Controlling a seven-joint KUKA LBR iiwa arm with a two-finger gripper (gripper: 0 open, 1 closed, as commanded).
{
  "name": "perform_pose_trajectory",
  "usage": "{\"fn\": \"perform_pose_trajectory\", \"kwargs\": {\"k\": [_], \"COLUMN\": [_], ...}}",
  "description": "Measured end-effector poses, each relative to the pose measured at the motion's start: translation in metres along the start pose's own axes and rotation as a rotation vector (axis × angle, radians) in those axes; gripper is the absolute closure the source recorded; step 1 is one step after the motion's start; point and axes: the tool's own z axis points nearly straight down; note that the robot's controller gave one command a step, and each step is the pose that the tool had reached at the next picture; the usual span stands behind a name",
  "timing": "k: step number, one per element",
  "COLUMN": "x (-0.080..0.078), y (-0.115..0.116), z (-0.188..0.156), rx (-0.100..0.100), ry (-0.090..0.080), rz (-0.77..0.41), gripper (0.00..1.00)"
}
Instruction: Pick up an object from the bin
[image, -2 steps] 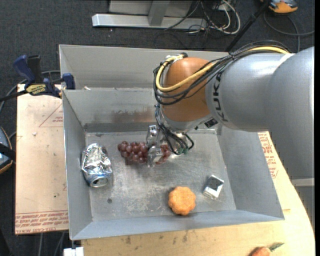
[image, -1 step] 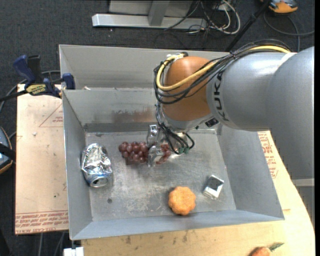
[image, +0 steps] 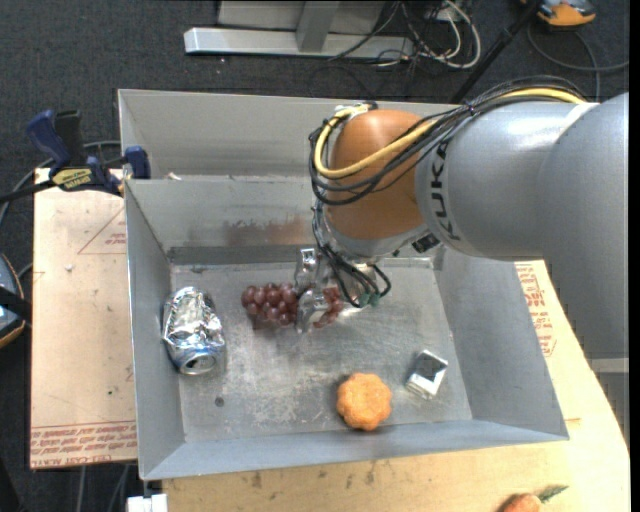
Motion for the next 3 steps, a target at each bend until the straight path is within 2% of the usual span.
{"fn": "perform_pose_trajectory", "kwargs": {"k": [3], "x": [-0.001], "y": [0.000], "z": [-0.029], "rx": [0.000], "ry": [-0.003], "rz": [0.001], "gripper": [1.00]}}
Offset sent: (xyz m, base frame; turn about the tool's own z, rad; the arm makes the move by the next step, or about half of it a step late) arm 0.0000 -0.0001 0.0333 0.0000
